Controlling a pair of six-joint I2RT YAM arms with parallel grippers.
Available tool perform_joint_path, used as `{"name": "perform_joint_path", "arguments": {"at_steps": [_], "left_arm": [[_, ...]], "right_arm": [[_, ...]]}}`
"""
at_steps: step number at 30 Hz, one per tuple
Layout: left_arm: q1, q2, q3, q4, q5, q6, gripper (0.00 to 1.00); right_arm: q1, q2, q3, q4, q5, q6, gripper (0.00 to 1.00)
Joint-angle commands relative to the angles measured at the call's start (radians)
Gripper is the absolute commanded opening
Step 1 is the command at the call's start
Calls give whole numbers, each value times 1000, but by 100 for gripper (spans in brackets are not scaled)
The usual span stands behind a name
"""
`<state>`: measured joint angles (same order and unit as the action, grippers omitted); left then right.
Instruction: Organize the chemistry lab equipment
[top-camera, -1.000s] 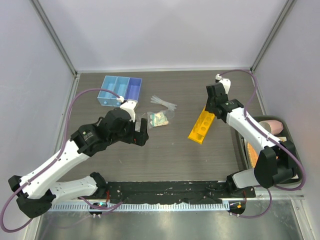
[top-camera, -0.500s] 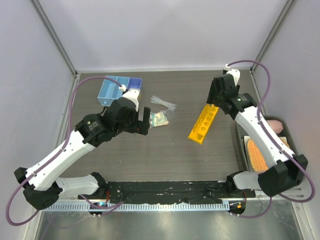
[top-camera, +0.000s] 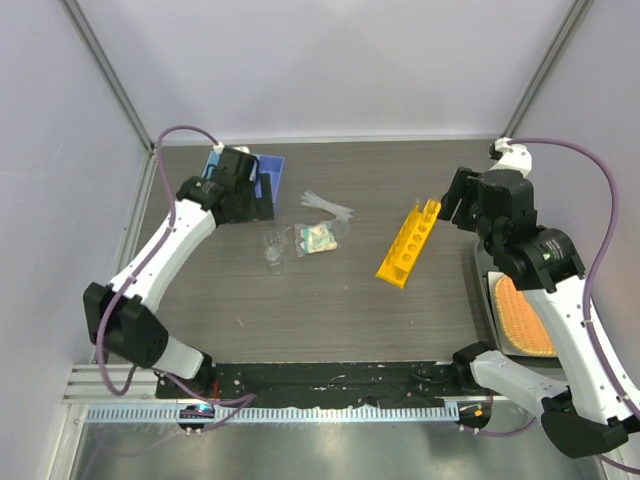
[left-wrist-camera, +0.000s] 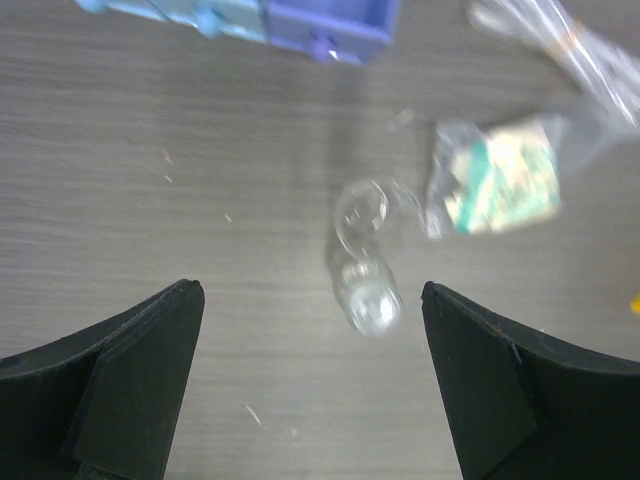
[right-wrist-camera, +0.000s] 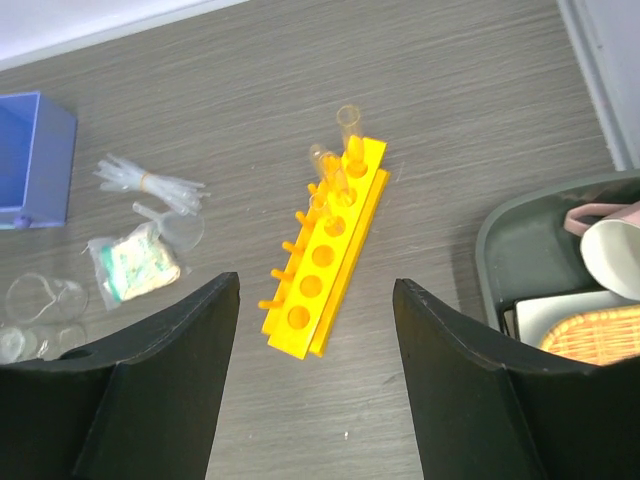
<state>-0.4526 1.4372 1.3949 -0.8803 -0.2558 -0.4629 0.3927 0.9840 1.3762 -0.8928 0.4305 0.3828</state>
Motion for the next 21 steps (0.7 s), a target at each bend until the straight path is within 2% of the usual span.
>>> {"name": "perform_joint_path", "arguments": {"at_steps": [1, 10, 12, 19, 21], "left_arm": [[155, 100, 125, 101, 79, 17, 94], [281, 426, 341, 165, 139, 44, 86], [296, 478, 404, 162, 138, 62, 78], [347, 673, 581, 146, 150, 113, 71], [362, 706, 631, 136, 165, 116, 62]], "right_arm": [[6, -34, -54, 21, -111, 7, 68], [9, -79, -140, 94, -156, 13, 68], [9, -76, -160, 112, -171, 10, 68], [9, -53, -195, 170, -190, 18, 68], [9, -44, -197, 184, -190, 19, 68]]}}
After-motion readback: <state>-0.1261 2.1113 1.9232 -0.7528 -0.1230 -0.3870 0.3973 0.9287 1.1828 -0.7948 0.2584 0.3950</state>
